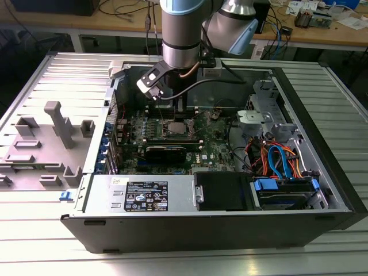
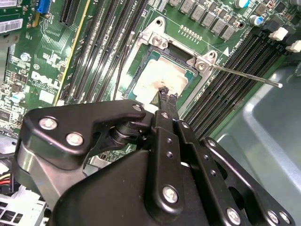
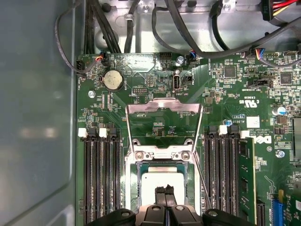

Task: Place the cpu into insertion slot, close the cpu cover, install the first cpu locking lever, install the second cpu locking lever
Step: 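Close the cpu cover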

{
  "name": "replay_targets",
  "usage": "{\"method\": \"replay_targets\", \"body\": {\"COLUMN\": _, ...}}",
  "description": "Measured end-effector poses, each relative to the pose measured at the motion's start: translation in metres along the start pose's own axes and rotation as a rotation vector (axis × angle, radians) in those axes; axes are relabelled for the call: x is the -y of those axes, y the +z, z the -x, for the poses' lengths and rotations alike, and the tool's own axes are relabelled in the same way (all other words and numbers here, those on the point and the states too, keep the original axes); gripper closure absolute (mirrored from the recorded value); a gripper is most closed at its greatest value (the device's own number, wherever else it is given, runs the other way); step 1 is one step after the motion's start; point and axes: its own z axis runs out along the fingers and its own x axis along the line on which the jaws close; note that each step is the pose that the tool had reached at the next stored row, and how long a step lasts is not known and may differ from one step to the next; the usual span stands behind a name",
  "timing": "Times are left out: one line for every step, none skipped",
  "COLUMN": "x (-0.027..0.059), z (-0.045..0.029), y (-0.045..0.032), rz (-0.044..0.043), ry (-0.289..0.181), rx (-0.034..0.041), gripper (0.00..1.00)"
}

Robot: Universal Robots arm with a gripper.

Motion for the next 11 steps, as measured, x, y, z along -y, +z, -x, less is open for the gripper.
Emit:
{"method": "replay_targets", "body": {"x": 0.0000, "z": 0.0000, "y": 0.0001, "rz": 0.0001, "ry": 0.000, "rx": -0.0002, "gripper": 0.89}}
{"method": "replay_targets", "body": {"x": -0.0005, "z": 0.0000, "y": 0.0000, "rz": 0.0001, "ry": 0.000, "rx": -0.0002, "gripper": 0.89}}
{"method": "replay_targets", "body": {"x": -0.0009, "z": 0.0000, "y": 0.0000, "rz": 0.0000, "ry": 0.000, "rx": -0.0001, "gripper": 0.89}}
{"method": "replay_targets", "body": {"x": -0.0021, "z": 0.0000, "y": 0.0000, "rz": -0.0001, "ry": 0.000, "rx": 0.0000, "gripper": 0.89}}
{"method": "replay_targets", "body": {"x": -0.0027, "z": 0.0000, "y": 0.0001, "rz": -0.0002, "ry": 0.000, "rx": -0.0001, "gripper": 0.89}}
{"method": "replay_targets", "body": {"x": -0.0027, "z": 0.0000, "y": 0.0001, "rz": -0.0002, "ry": 0.000, "rx": 0.0000, "gripper": 0.89}}
{"method": "replay_targets", "body": {"x": -0.0030, "z": 0.0000, "y": 0.0000, "rz": -0.0002, "ry": 0.000, "rx": 0.0000, "gripper": 0.89}}
{"method": "replay_targets", "body": {"x": -0.0033, "z": 0.0000, "y": 0.0001, "rz": -0.0002, "ry": 0.000, "rx": 0.0000, "gripper": 0.89}}
{"method": "replay_targets", "body": {"x": -0.0033, "z": 0.0000, "y": 0.0000, "rz": -0.0002, "ry": 0.000, "rx": 0.0000, "gripper": 0.89}}
{"method": "replay_targets", "body": {"x": -0.0033, "z": -0.0001, "y": -0.0001, "rz": -0.0001, "ry": 0.000, "rx": -0.0002, "gripper": 0.89}}
{"method": "replay_targets", "body": {"x": -0.0033, "z": -0.0001, "y": -0.0005, "rz": -0.0002, "ry": 0.000, "rx": 0.0000, "gripper": 0.89}}
